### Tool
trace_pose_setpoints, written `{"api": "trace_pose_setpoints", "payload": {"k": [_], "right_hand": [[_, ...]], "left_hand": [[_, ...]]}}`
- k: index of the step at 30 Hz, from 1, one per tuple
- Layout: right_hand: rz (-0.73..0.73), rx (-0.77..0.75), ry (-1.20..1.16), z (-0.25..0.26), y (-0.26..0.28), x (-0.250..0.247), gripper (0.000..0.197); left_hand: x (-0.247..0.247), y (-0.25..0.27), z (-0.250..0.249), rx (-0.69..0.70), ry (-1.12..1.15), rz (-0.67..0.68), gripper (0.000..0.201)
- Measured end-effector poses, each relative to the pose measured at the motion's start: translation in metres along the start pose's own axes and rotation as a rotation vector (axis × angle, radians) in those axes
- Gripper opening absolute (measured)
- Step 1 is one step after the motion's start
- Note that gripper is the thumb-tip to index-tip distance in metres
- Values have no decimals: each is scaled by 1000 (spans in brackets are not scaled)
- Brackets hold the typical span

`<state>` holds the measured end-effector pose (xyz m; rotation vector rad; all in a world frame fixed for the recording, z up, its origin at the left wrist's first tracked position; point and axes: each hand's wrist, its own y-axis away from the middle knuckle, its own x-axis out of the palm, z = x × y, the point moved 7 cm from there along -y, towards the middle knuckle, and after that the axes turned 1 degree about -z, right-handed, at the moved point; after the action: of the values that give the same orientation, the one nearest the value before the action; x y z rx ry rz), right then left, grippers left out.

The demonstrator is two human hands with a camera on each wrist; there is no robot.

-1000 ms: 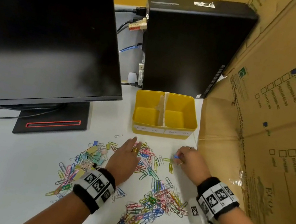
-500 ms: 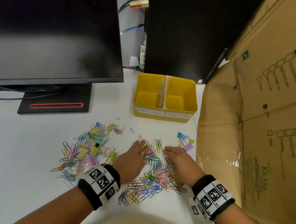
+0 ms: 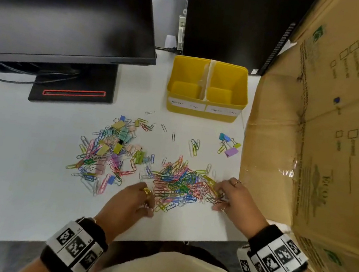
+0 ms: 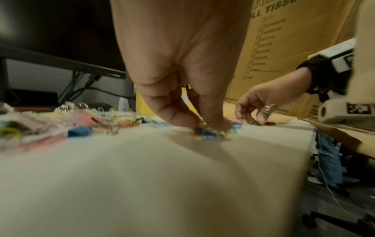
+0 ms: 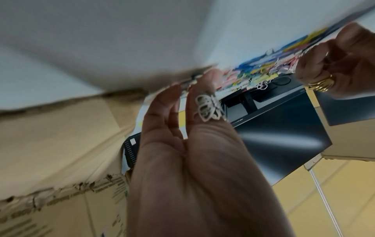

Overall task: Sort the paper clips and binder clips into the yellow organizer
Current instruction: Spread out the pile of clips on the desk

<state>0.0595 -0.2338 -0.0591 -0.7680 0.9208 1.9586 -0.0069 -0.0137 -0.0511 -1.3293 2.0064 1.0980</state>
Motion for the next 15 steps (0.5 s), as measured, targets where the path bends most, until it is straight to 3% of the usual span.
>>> {"api": "trace_pose_setpoints", "payload": {"k": [9,13,15], "right_hand": [[-56,6,55,19,-23,-5,23],[-7,20,130,28,-28,-8,64],[30,34,157,29,-33,-3,67]], "left_hand": [[0,-22,-4,-70,94,36,19],[-17,-41,-14,-44,53,-37,9],[-25,-50,-20,-44,30,-115,15]]}}
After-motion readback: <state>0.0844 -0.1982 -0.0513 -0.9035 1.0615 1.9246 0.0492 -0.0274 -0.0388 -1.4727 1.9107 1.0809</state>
